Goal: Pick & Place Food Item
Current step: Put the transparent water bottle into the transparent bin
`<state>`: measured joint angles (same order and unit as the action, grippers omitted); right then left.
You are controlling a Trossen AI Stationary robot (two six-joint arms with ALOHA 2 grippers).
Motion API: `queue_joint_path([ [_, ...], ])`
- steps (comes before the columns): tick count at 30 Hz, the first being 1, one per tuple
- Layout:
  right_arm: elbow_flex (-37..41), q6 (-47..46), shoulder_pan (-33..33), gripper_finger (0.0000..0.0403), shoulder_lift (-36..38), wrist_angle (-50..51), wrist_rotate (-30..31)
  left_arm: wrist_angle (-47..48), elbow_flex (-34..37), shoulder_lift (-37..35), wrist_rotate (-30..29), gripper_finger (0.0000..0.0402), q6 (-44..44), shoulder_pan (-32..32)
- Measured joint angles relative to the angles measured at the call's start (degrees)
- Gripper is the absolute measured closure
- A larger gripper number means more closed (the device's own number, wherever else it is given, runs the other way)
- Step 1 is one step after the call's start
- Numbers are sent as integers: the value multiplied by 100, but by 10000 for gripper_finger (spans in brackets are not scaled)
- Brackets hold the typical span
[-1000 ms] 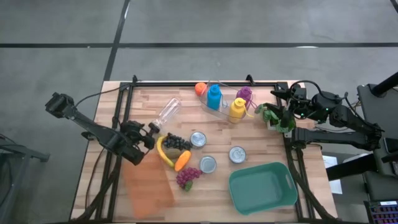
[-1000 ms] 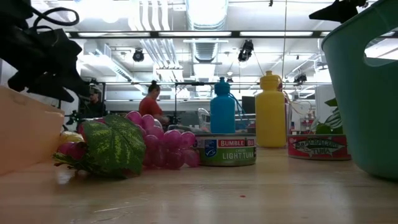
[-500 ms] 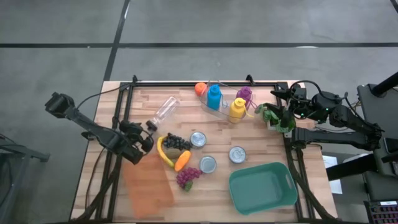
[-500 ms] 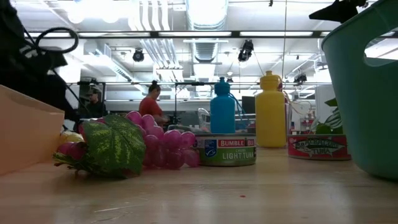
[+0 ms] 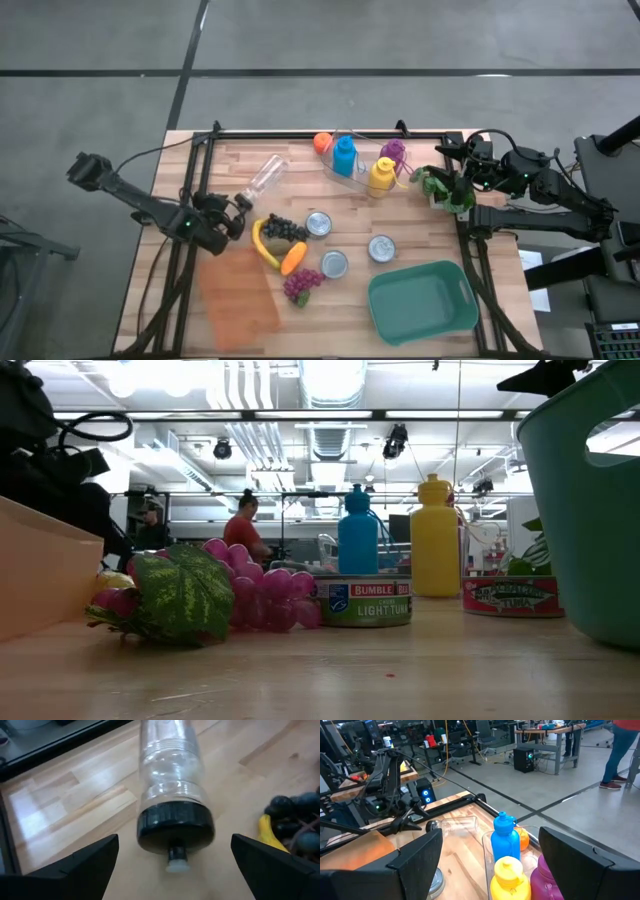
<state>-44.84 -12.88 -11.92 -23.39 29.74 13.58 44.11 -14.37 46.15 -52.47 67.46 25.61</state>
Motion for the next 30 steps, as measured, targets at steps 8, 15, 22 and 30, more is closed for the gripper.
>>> queue_joint_path([
  [8,0,0,0,74,2,2,0,-1147,326,-455,444,16,-1657,-962],
  [15,0,0,1,74,0,0,0,-2214,553,-555,1419,16,-3171,-2136],
  [22,0,0,2,74,2,0,-2,-2762,649,-555,2081,16,-4094,-2891],
  [30,0,0,1,74,1,0,0,-2782,698,-555,2253,16,-4246,-3064],
])
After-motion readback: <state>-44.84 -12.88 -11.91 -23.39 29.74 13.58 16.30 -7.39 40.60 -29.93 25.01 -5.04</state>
